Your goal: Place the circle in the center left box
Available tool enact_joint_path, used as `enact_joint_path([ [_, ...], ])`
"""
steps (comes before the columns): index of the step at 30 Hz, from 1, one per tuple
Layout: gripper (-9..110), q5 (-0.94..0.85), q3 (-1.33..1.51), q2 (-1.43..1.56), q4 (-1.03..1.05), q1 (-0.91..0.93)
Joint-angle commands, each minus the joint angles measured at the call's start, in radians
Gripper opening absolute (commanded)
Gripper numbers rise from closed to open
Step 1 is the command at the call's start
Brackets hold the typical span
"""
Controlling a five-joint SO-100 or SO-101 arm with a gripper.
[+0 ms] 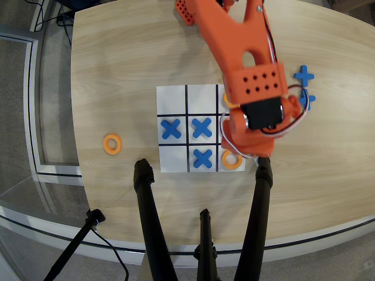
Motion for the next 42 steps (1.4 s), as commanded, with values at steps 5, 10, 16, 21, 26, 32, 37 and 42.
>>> enact_joint_path([
  [5,13,-0.061,0.287,0.382,0.012,0.02],
  [10,13,-0.124,0.534,0.698,0.083,0.038],
  [16,9,-0.187,0.896,1.06,0.107,0.032],
  [21,7,-0.229,1.134,1.318,0.189,0.018],
  [26,7,-0.236,1.322,1.489,0.193,0.014],
  [32,2,-0.252,1.488,1.649,0.21,0.069],
  [37,0,-0.227,1.523,1.732,0.281,0.11],
  [42,0,-0.207,1.525,1.732,0.305,0.284],
])
